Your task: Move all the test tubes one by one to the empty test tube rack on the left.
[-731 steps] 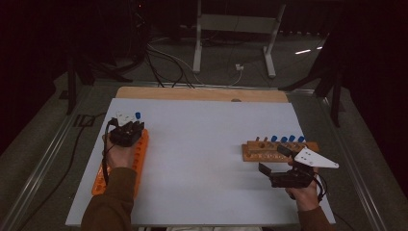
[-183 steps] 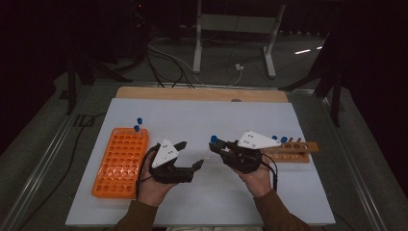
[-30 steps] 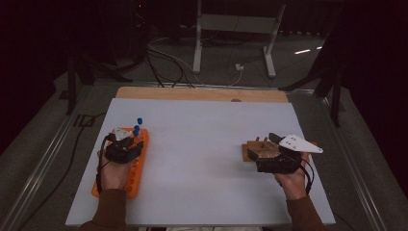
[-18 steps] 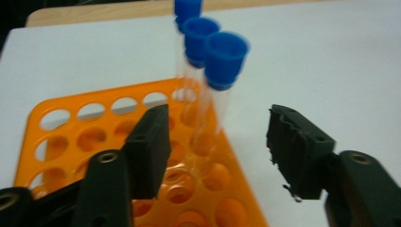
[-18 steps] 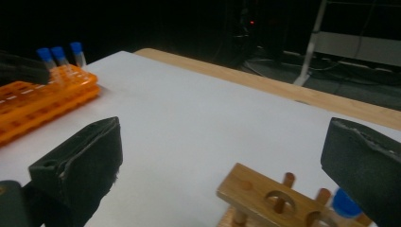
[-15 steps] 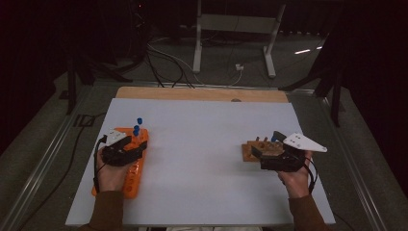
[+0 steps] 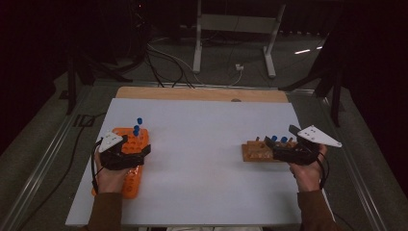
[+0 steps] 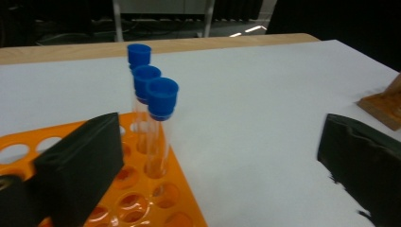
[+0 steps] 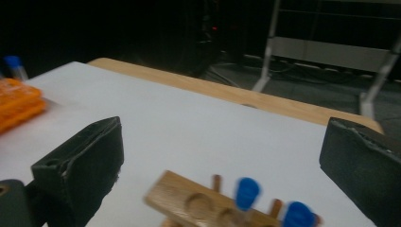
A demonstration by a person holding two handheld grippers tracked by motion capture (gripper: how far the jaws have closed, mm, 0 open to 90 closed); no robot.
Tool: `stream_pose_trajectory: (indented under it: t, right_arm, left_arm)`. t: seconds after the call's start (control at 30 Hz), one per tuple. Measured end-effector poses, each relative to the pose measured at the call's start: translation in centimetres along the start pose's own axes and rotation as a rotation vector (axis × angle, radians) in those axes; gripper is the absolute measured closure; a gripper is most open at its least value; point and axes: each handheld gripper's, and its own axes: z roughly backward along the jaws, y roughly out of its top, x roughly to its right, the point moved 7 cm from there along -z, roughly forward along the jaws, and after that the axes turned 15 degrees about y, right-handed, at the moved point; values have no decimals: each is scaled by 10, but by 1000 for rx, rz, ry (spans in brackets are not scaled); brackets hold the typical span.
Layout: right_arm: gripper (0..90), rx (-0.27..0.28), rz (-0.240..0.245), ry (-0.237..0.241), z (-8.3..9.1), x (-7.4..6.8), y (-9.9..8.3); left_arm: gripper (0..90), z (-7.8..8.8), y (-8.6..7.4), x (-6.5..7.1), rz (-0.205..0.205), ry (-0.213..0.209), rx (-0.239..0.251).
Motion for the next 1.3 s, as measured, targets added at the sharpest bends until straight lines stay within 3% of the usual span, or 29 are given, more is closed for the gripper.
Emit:
stream_pose_trajectory:
  t: [0.37,0.47,0.5,0.53,0.6,1.0,1.13,1.3]
  right_arm:
    - [108,-30,-37,-75,12,32,-12]
    - [311,-44,-52,-79,15,38,-24]
    - [311,-44,-52,-79,15,38,-24]
    - [414,-53,-52,-86,15,41,-31]
    - [489,-52,-64,-93,16,45,-36]
    - [684,-130,-70,-70,4,48,-56]
    - [741,-162,-44,-76,-1,45,-63]
    - [742,-178,-13,-95,-5,42,-66]
  left_arm:
    - [7,3,1,-3,29,-7,13]
    - [7,4,1,-4,48,-11,18]
    - [7,4,1,-4,48,-11,18]
    - [7,4,2,-5,50,-7,20]
    - [7,4,2,-5,54,-13,20]
    - [7,4,2,-4,60,-19,23]
    - [7,5,2,-5,69,-19,25]
    - [7,5,2,-6,72,-24,28]
